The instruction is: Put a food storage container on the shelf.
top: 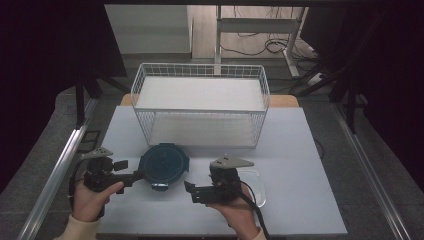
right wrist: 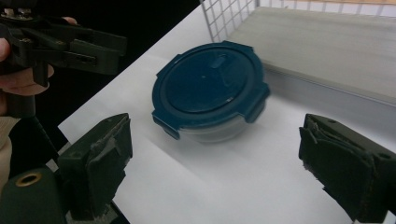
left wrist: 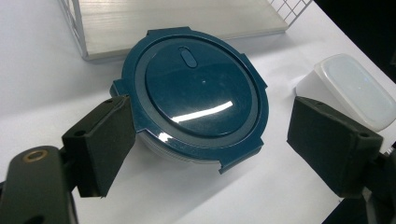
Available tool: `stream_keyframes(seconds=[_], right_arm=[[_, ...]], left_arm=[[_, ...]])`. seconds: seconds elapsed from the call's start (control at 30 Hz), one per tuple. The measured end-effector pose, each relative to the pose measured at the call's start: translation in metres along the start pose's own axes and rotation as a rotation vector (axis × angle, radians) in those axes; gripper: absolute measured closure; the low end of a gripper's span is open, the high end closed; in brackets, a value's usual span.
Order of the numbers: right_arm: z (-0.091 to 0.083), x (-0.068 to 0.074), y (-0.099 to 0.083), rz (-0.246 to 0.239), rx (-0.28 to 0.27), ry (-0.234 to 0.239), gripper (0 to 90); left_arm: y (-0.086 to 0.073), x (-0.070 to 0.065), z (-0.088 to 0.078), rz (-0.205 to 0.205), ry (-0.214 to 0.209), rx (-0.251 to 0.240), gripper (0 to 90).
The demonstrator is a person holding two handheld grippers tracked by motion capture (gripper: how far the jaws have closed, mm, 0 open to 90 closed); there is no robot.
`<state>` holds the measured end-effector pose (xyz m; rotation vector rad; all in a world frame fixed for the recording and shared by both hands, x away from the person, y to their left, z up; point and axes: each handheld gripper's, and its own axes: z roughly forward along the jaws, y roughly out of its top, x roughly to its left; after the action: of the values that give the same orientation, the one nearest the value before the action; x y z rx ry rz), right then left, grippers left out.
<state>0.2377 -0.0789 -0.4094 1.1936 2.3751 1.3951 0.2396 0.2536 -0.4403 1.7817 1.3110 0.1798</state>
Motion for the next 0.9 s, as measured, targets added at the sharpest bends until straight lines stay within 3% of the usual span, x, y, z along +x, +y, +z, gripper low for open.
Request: stream_keyframes(seconds=[0.1, 0.37, 0.5, 0.63, 0.73, 0.9], right_arm=[[0.008, 0.003, 0.003, -0.001, 0.004, 0.001, 9.6], [0.038, -0.001, 0.012, 0.071, 0.037, 0.034, 9.4], [0.056, -0.004, 0.015, 0.118, 0.060, 0.048, 9.0], [0.062, -0.005, 0.016, 0.140, 0.063, 0.048, 8.9], [0.075, -0.004, 0.017, 0.176, 0.077, 0.046, 7.8], [0.093, -0.004, 0.018, 0.219, 0.102, 0.044, 6.8]], left_arm=[[0.000, 0.001, 0.000, -0.002, -0.003, 0.001, 15.0], [0.004, 0.009, 0.003, -0.011, -0.021, 0.010, 15.3], [0.009, 0.017, 0.006, -0.029, -0.034, 0.015, 15.2], [0.012, 0.023, 0.009, -0.042, -0.055, 0.033, 14.9], [0.016, 0.031, 0.013, -0.071, -0.087, 0.043, 14.4], [0.018, 0.040, 0.018, -0.103, -0.102, 0.052, 13.0]])
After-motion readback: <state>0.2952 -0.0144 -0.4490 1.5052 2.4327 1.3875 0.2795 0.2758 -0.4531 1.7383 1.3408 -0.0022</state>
